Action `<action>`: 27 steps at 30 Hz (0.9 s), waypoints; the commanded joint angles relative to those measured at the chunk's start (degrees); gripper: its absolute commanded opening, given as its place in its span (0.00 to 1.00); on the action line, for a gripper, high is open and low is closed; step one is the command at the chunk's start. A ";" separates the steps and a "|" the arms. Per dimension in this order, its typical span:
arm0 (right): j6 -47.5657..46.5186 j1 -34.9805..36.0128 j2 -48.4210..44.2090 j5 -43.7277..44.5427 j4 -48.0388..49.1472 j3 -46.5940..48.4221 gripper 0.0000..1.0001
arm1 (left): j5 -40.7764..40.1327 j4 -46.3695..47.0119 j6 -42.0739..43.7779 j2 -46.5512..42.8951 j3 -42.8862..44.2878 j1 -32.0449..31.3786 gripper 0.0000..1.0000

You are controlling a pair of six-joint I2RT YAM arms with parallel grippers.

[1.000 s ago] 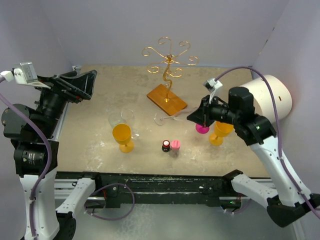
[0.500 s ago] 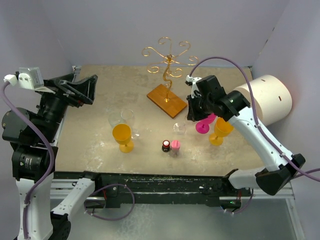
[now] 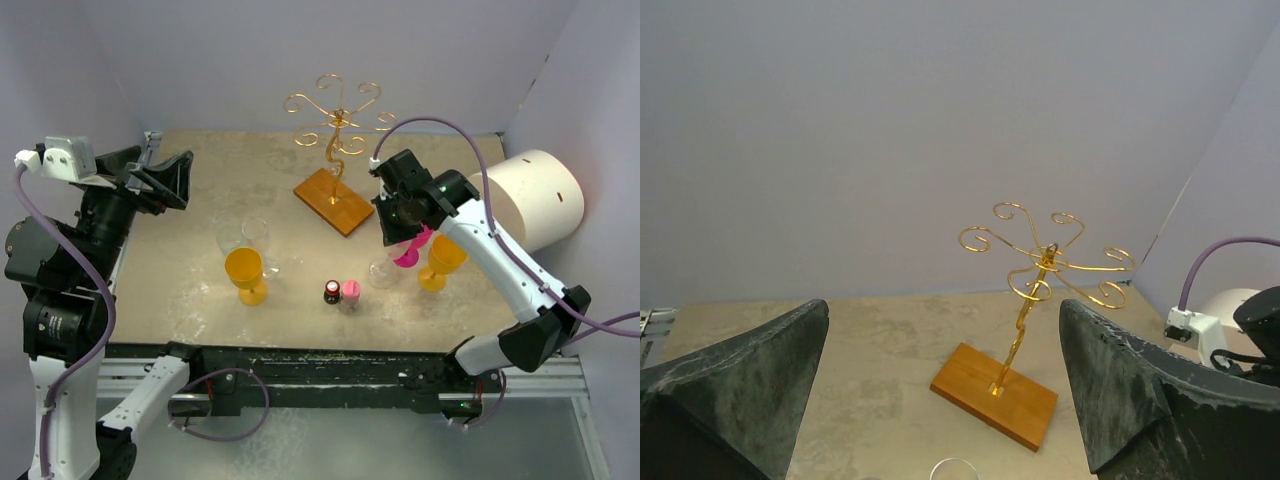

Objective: Take the wine glass off the wine glass rack

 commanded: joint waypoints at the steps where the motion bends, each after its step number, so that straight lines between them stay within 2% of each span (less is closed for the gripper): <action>1: 0.40 0.59 0.59 0.74 0.39 -0.01 0.00 | -1.31 0.61 2.39 -0.52 1.27 -0.59 0.99; 12: -0.07 0.83 2.03 -0.31 4.34 -4.60 0.00 | -0.57 0.22 1.58 0.20 1.97 -0.69 0.99; 19: -0.82 0.83 1.79 0.83 4.85 -2.69 0.21 | 0.31 -1.26 0.10 1.42 3.37 -0.68 0.99; 23: -0.73 0.83 -0.79 -0.73 5.43 -0.41 0.40 | 0.61 -1.77 -1.12 1.93 3.61 -0.69 0.99; 27: -2.41 0.73 -2.19 2.58 6.78 2.20 0.57 | 0.94 -1.82 -2.85 2.26 2.61 -0.69 0.99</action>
